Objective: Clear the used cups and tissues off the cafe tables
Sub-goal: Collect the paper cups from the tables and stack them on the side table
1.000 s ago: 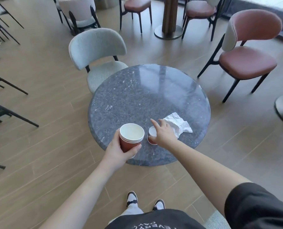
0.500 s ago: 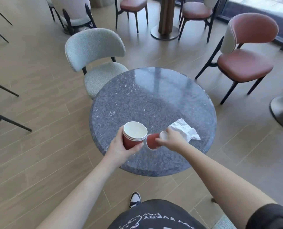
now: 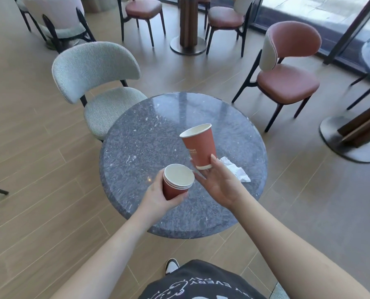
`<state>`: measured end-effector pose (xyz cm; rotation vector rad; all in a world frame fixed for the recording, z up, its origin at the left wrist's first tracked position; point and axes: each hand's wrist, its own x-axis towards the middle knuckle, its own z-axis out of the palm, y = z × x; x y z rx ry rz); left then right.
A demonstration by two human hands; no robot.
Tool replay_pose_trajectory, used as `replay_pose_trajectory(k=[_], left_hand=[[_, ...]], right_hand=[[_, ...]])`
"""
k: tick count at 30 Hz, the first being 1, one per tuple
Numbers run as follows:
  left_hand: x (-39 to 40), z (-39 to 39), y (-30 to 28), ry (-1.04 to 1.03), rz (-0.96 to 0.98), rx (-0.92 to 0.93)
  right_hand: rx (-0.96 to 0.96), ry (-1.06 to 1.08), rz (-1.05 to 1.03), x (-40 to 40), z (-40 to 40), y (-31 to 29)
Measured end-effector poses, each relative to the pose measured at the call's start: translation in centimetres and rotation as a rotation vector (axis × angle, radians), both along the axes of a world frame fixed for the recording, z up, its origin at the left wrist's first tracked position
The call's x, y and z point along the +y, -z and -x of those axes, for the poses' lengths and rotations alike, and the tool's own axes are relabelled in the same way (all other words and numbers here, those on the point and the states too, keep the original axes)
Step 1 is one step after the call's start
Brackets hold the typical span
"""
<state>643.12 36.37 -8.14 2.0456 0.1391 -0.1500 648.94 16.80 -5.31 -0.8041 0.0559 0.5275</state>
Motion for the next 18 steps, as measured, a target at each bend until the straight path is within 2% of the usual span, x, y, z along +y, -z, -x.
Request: replay_pose_trajectory(k=[4,18], left_hand=[[-0.6,-0.7,-0.3,0.033,0.040,-0.009],[-1.0,-1.2,-0.2,0.111,0.039,-0.026]], right_hand=[[-0.129,-0.037,0.211,0.4,0.8,0.2],[-0.258,-0.024,0.472,1.2,3.0,1.3]])
